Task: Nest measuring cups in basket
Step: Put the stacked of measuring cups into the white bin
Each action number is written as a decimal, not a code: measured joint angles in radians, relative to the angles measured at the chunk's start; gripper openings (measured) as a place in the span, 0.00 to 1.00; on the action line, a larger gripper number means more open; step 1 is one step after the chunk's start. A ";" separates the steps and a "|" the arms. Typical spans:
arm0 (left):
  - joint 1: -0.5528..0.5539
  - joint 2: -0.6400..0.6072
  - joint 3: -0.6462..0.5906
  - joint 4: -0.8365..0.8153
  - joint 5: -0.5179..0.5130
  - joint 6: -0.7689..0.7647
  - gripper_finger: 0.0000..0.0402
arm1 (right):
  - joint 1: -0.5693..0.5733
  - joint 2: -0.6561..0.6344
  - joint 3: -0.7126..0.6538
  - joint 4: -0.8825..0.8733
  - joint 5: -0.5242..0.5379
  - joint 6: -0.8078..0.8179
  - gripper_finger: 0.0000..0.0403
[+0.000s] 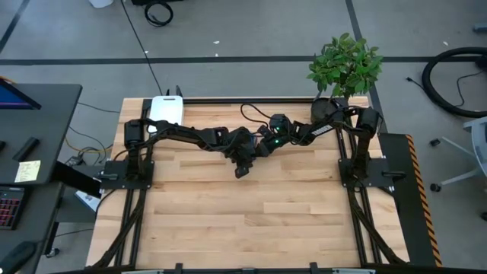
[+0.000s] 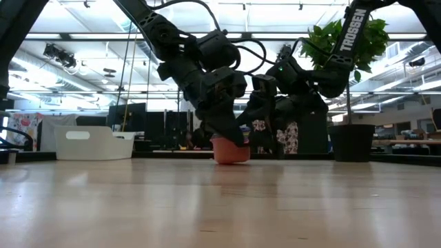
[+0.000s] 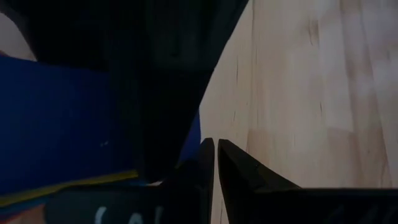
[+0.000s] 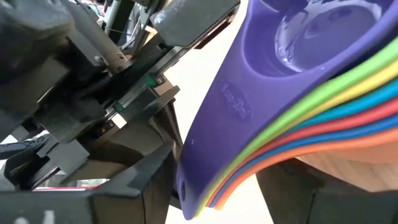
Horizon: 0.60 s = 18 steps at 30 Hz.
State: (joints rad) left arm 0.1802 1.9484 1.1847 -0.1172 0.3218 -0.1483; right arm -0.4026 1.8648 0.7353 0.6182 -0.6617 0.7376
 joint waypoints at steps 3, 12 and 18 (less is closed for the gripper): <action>0.000 0.000 0.000 0.023 0.000 0.003 0.07 | 0.000 0.000 0.000 0.000 0.006 0.000 0.53; 0.001 0.000 0.000 -0.095 0.020 -0.047 0.07 | 0.000 0.000 0.000 -0.006 0.014 0.000 0.53; -0.006 0.000 0.000 -0.106 0.001 -0.024 0.07 | 0.000 0.000 0.000 -0.006 0.014 0.000 0.53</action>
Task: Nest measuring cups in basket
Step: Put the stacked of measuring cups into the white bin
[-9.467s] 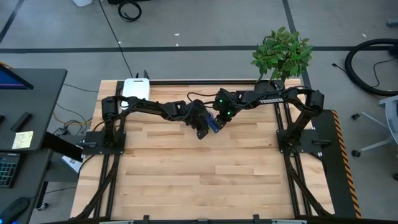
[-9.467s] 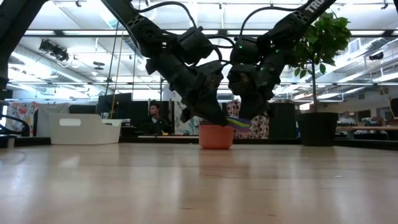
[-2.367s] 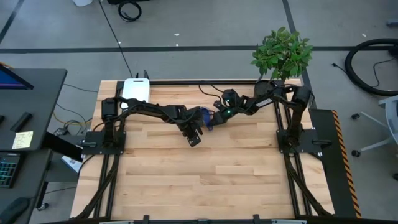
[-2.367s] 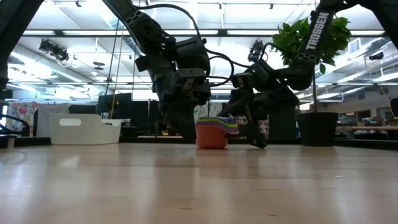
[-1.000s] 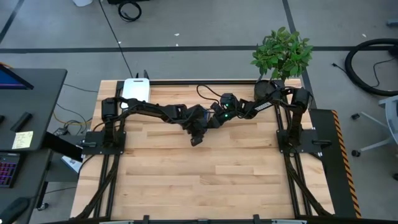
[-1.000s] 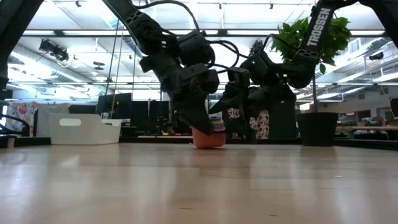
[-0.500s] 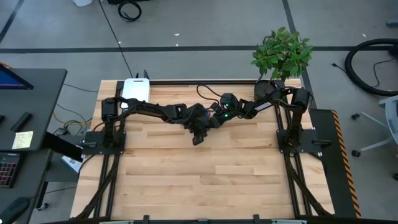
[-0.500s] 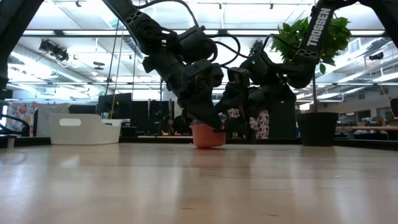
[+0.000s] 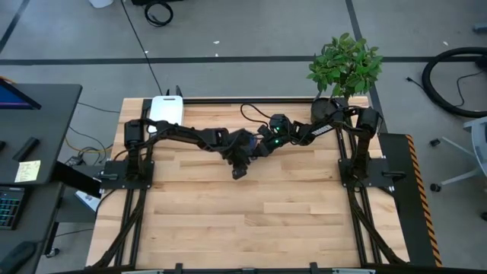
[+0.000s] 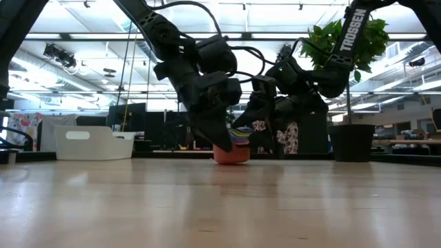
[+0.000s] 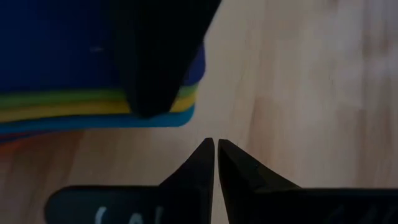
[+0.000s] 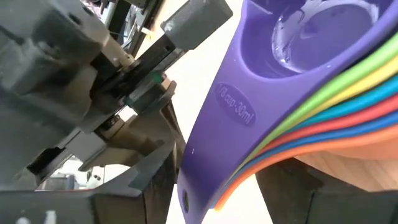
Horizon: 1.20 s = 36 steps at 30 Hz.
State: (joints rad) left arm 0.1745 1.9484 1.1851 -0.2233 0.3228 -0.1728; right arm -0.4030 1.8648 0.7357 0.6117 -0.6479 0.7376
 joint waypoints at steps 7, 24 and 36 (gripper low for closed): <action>-0.010 0.009 0.000 0.019 -0.086 -0.025 0.03 | 0.000 0.000 0.000 0.000 0.000 0.000 0.52; -0.016 0.009 0.000 0.123 -0.123 -0.023 0.02 | -0.001 0.001 0.000 0.000 0.002 0.002 0.52; -0.015 0.008 0.001 0.190 -0.130 0.011 0.02 | 0.001 0.001 0.000 0.000 0.013 -0.016 0.36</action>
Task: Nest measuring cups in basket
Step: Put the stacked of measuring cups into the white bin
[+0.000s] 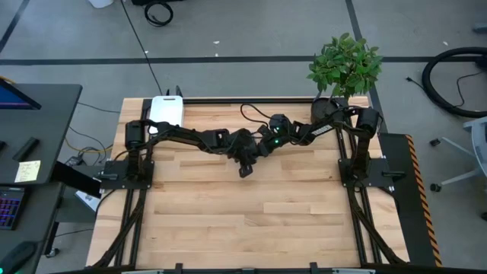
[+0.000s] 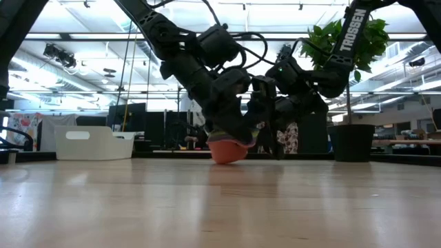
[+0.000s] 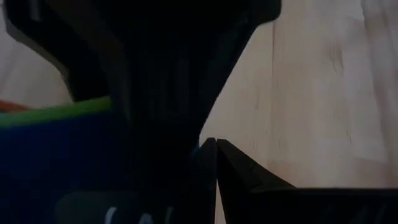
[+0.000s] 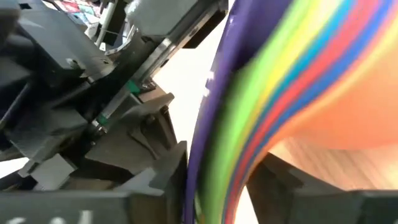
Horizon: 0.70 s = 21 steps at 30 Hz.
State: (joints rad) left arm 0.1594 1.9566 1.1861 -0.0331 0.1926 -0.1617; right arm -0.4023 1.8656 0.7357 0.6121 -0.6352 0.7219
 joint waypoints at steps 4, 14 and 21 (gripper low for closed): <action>0.001 0.001 -0.001 0.042 -0.001 -0.007 0.02 | -0.001 0.000 0.000 -0.002 0.035 -0.008 0.23; 0.000 0.001 -0.001 0.031 0.005 -0.009 0.02 | -0.001 0.000 0.000 -0.002 0.057 -0.008 0.22; 0.000 -0.012 -0.001 -0.088 0.032 -0.022 0.02 | -0.031 0.000 0.000 -0.002 0.011 -0.007 0.22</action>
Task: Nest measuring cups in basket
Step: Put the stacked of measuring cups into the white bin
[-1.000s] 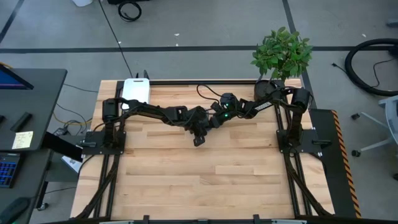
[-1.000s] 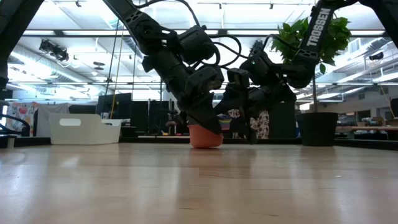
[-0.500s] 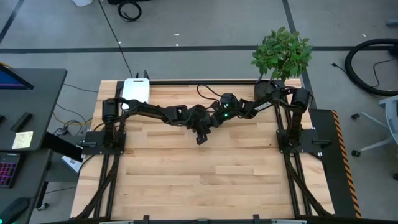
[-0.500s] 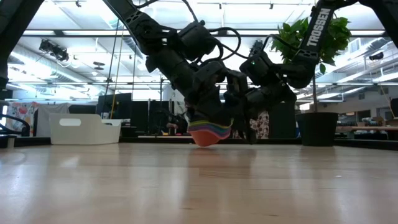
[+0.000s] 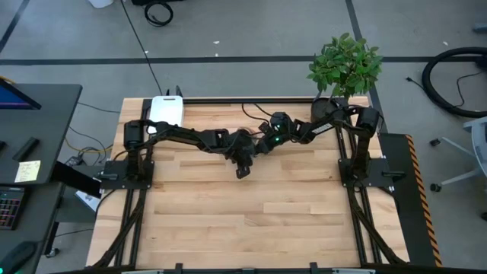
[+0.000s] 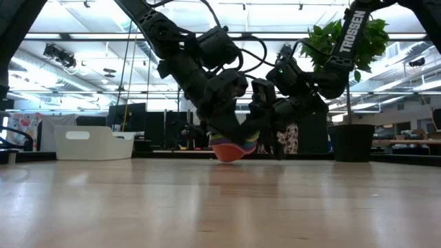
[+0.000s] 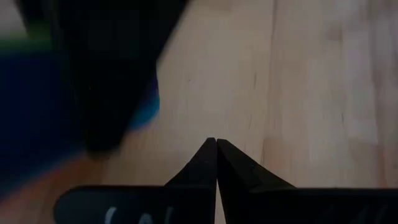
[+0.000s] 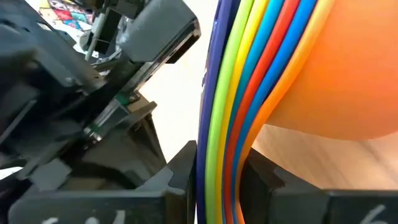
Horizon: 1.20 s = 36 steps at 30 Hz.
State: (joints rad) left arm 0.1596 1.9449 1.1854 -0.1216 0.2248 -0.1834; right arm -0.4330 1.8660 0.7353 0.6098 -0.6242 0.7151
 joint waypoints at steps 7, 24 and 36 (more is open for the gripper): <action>0.001 -0.024 0.000 -0.152 -0.027 -0.015 0.02 | -0.023 0.000 0.000 0.001 -0.043 0.000 0.22; 0.093 -0.308 0.000 -0.454 -0.135 -0.153 0.02 | -0.031 -0.002 0.045 0.018 -0.209 0.042 0.22; 0.108 -0.571 0.000 -0.672 -0.267 -0.259 0.02 | -0.031 -0.002 0.247 -0.009 -0.251 0.053 0.22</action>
State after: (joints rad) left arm 0.2675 1.3739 1.1851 -0.7940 -0.0425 -0.4424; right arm -0.4644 1.8641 0.9826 0.6009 -0.8750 0.7677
